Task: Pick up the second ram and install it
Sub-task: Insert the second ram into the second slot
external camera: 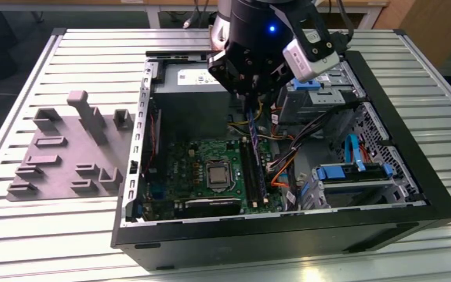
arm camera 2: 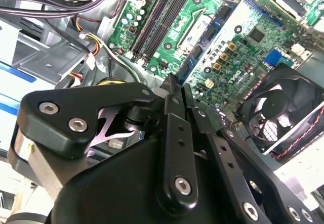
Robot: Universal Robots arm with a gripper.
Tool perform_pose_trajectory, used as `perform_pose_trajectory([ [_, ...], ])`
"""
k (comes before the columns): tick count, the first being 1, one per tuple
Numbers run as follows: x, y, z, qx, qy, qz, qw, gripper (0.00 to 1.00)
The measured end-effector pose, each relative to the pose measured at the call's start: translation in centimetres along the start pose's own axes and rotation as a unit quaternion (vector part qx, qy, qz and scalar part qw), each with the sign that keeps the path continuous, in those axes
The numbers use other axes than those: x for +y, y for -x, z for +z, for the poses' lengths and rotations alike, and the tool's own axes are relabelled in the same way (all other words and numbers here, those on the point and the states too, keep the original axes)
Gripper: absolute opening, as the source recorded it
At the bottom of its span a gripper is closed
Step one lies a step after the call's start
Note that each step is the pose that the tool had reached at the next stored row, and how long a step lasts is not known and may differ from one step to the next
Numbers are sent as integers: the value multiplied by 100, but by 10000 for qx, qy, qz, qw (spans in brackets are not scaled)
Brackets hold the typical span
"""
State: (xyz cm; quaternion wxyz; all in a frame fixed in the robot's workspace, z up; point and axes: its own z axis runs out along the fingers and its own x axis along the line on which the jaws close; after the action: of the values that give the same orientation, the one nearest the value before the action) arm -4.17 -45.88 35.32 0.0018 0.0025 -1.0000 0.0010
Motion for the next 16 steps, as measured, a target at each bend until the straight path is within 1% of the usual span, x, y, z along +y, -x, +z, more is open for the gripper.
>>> perform_pose_trajectory([
  [6,-2,7,102,1,-1,-5,10000,14],
  [10,-9,7,175,1,-2,-132,9999,14],
  [16,-9,8,284,1,-2,-137,9999,14],
])
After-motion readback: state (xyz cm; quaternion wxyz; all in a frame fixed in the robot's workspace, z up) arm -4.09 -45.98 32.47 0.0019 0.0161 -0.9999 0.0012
